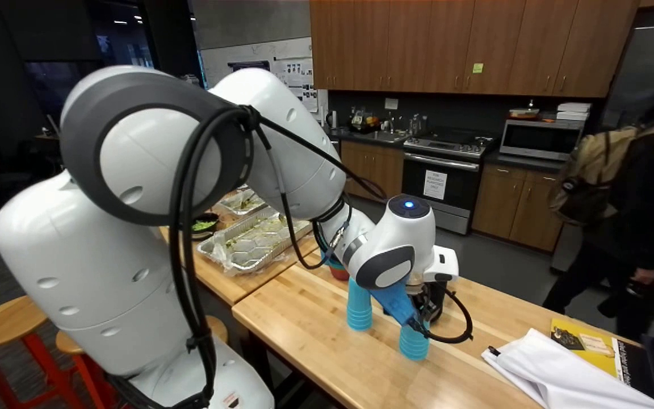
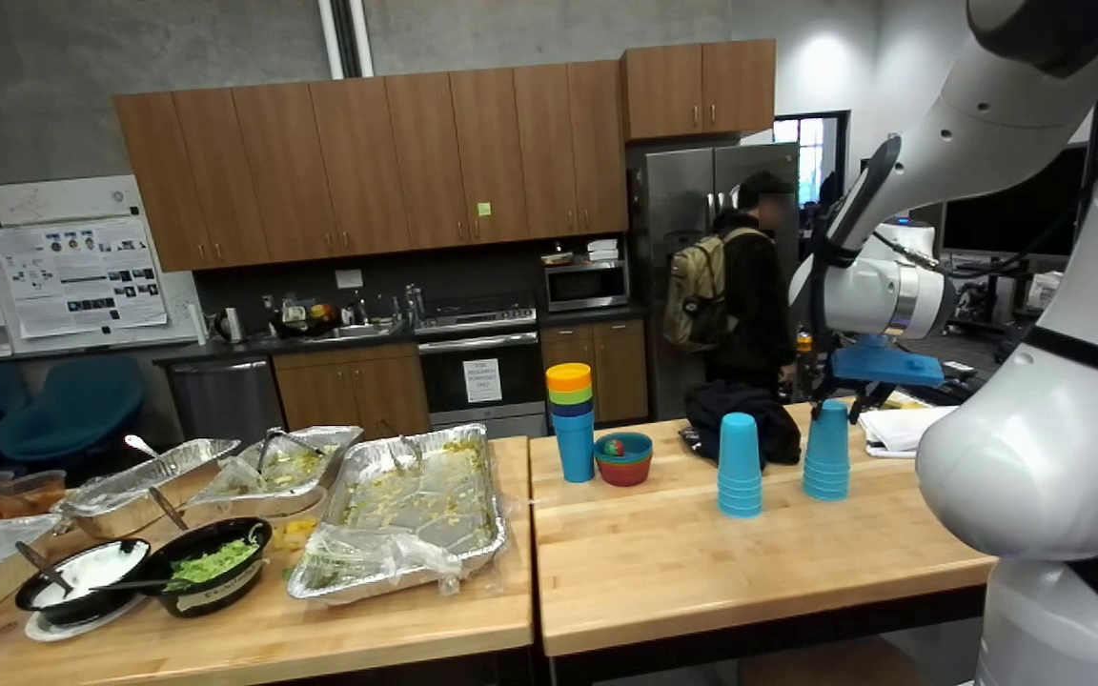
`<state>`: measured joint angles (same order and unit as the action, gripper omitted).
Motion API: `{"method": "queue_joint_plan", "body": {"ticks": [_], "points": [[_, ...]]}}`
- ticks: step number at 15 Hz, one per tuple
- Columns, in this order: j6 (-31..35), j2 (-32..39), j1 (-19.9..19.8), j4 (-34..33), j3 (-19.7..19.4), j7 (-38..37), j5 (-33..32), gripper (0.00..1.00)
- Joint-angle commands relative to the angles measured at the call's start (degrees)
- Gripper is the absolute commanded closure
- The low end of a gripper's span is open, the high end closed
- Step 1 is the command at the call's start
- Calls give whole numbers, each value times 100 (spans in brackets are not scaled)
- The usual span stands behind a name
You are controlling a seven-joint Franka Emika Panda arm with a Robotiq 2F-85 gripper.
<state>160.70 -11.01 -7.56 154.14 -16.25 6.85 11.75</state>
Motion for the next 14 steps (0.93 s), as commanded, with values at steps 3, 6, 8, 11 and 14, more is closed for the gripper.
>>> {"method": "queue_joint_plan", "body": {"ticks": [3,6,8,11,14], "points": [[-1045,94,-139,-388,12,115,20,66],[-1648,76,-161,-569,-8,223,136,66],[-1991,-19,-92,-606,-86,565,348,66],[-682,84,-504,-364,300,-559,-852,66],[-1261,8,-472,-446,246,-339,-915,66]]}}
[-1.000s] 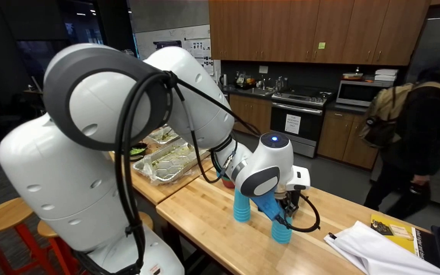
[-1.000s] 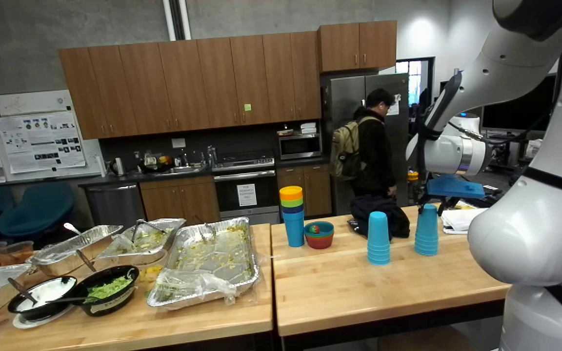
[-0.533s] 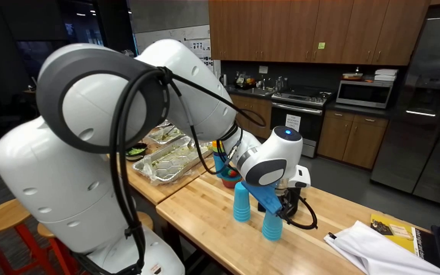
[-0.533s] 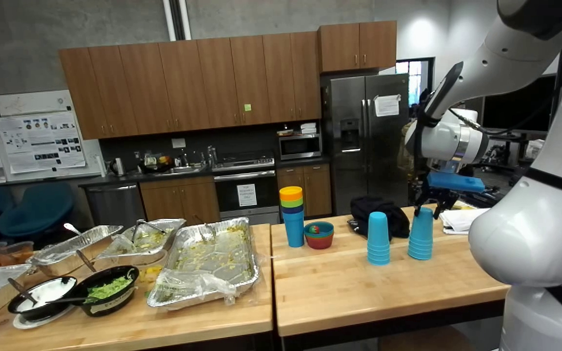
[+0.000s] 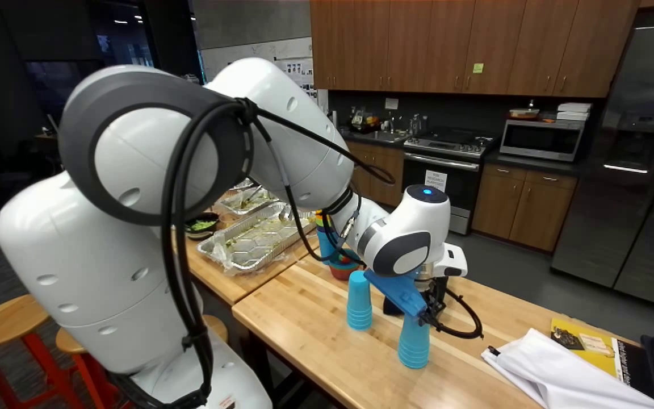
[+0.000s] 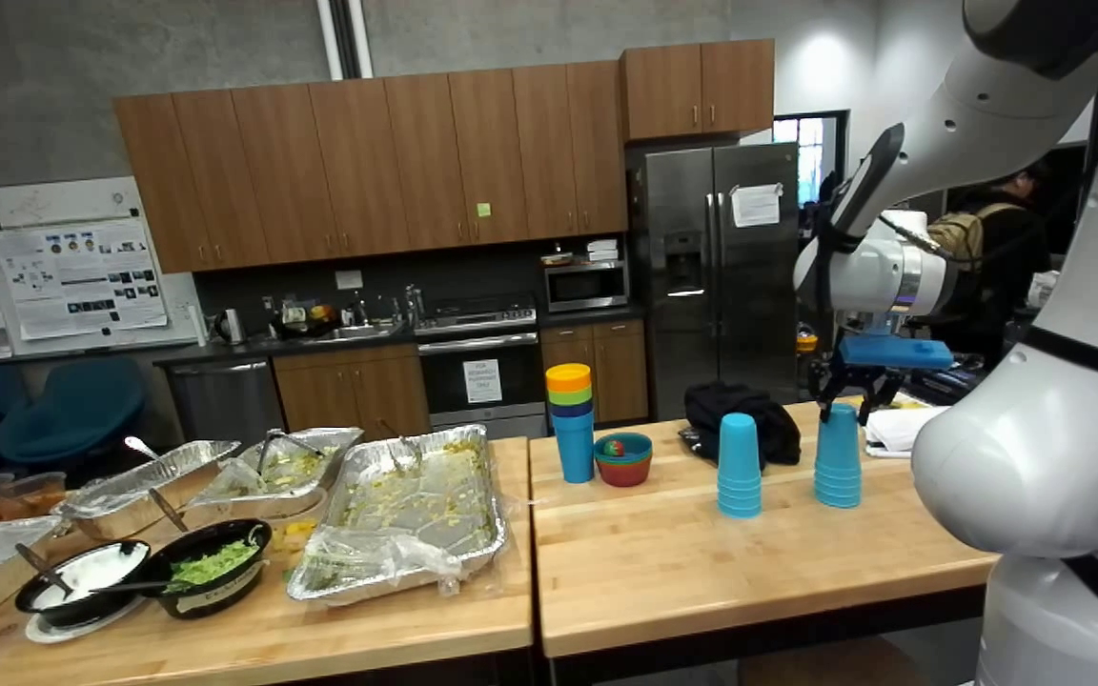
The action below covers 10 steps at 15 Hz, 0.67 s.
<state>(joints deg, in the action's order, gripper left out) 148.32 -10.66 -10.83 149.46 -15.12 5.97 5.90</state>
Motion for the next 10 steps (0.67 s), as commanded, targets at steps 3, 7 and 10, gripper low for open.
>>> {"method": "queue_joint_plan", "body": {"ticks": [3,7,10], "points": [[-75,-65,-198,53,169,-337,-683,66],[-1613,-236,193,-200,-141,1315,727,66],[-1276,-176,13,-221,15,703,600,66]]}}
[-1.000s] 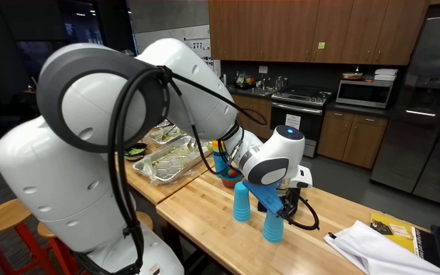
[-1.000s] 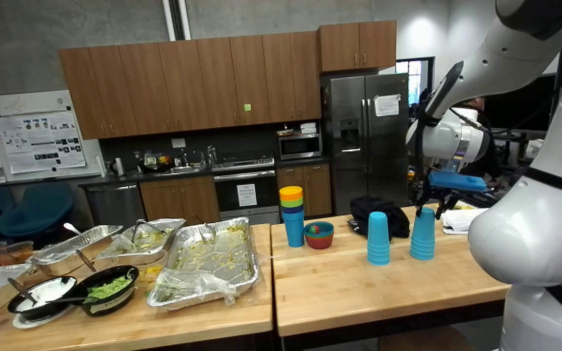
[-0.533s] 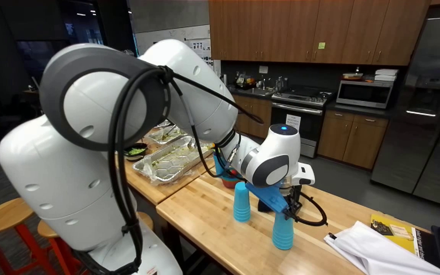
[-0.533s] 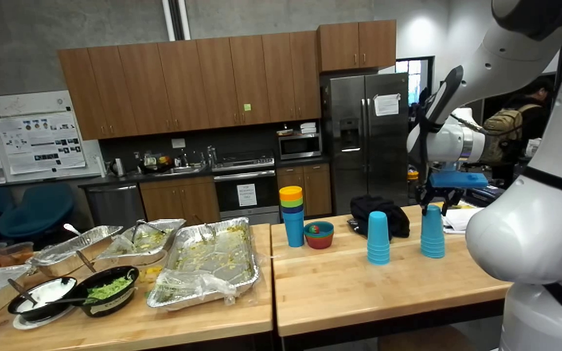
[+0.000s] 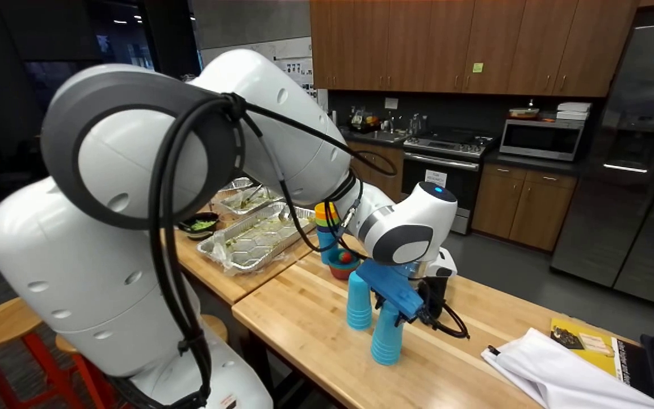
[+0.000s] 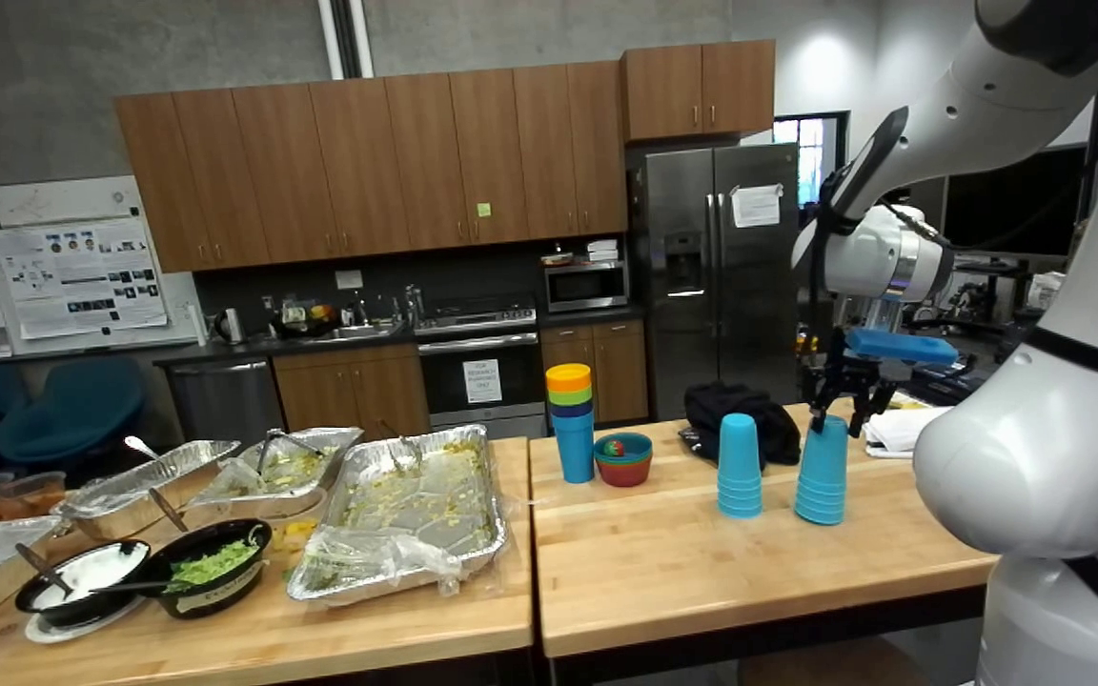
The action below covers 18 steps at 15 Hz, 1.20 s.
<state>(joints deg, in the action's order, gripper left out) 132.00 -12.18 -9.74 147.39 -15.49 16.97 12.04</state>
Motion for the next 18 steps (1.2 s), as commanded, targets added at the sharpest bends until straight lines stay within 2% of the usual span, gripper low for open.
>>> {"method": "queue_joint_plan", "body": {"ticks": [1,2,3,4,5,6,7,8,9,10,11,12,15,18], "points": [[829,-64,-121,99,90,-590,-30,66],[741,2,-173,6,109,-804,-198,66],[-151,84,-133,-231,20,-604,-161,66],[664,89,-280,-2,208,-1301,-600,66],[669,113,-318,-20,218,-1425,-763,66],[1271,79,-380,124,279,-1743,-1032,66],[1041,82,-416,75,298,-1898,-1242,66],[1630,88,-545,199,398,-2391,-1681,66],[1301,89,-537,123,370,-2356,-1748,66],[1325,49,-585,179,413,-2584,-1955,66],[601,-21,-328,49,205,-1709,-1273,66],[267,-72,-230,12,130,-1310,-945,66],[-832,-81,-201,-243,40,-658,-449,66],[-1870,51,-244,-561,6,-351,-293,66]]}}
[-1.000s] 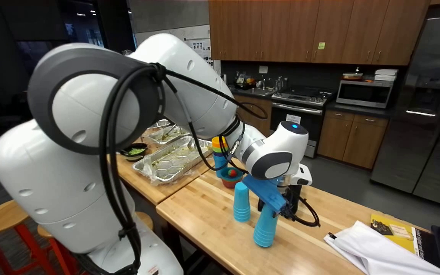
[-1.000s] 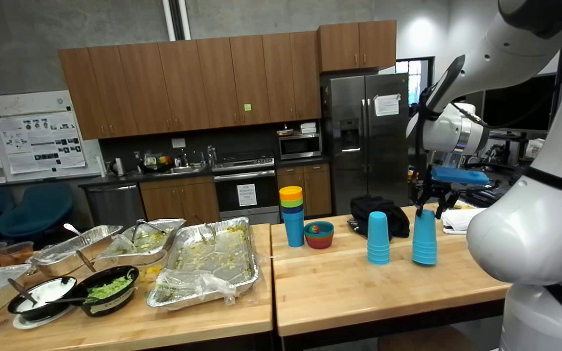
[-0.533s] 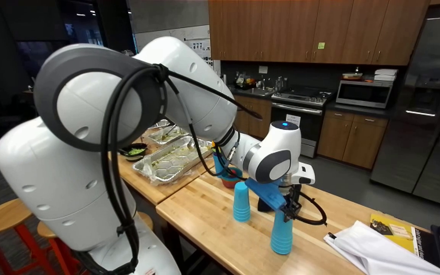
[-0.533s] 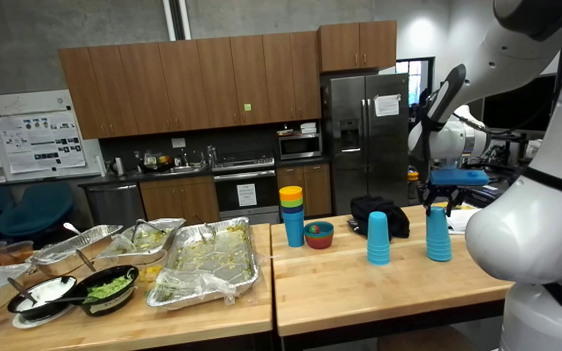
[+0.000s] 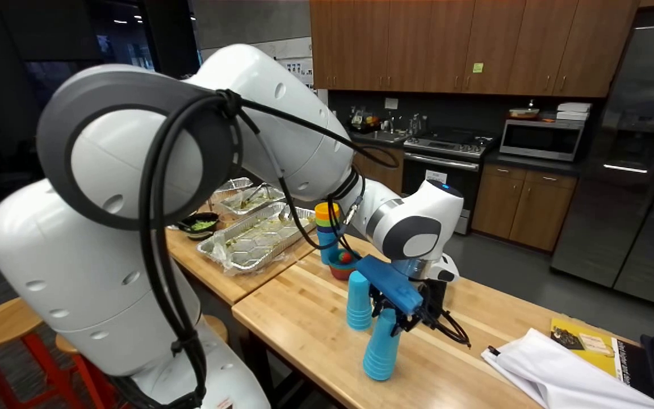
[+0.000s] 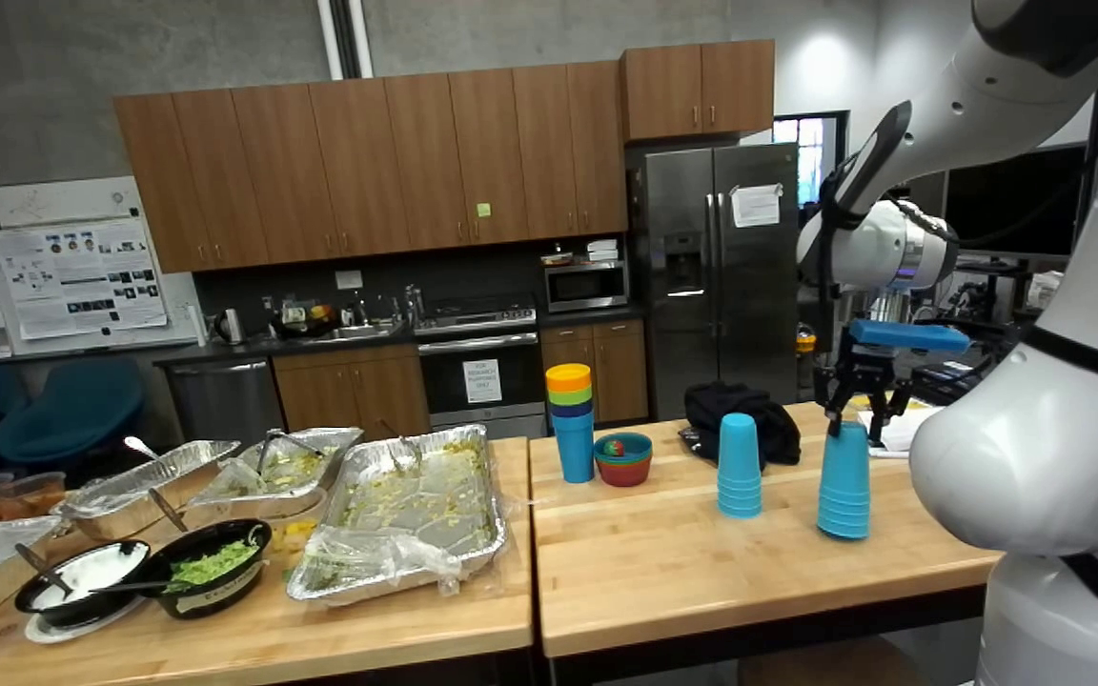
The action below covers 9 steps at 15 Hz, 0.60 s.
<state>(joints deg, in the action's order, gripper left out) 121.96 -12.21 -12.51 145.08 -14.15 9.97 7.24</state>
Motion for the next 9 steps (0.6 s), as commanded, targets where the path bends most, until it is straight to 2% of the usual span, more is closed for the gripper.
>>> {"method": "queue_joint_plan", "body": {"ticks": [1,4,6,7,8,9], "points": [[-1129,94,18,-424,-135,349,205,66],[-1496,178,-29,-630,-136,171,225,66],[-1108,118,-93,-617,-120,-117,143,66],[-531,-6,-137,-486,-67,-360,-15,66],[-739,30,-136,-598,-101,-313,19,66],[-295,-48,-150,-480,-55,-497,-67,66]]}}
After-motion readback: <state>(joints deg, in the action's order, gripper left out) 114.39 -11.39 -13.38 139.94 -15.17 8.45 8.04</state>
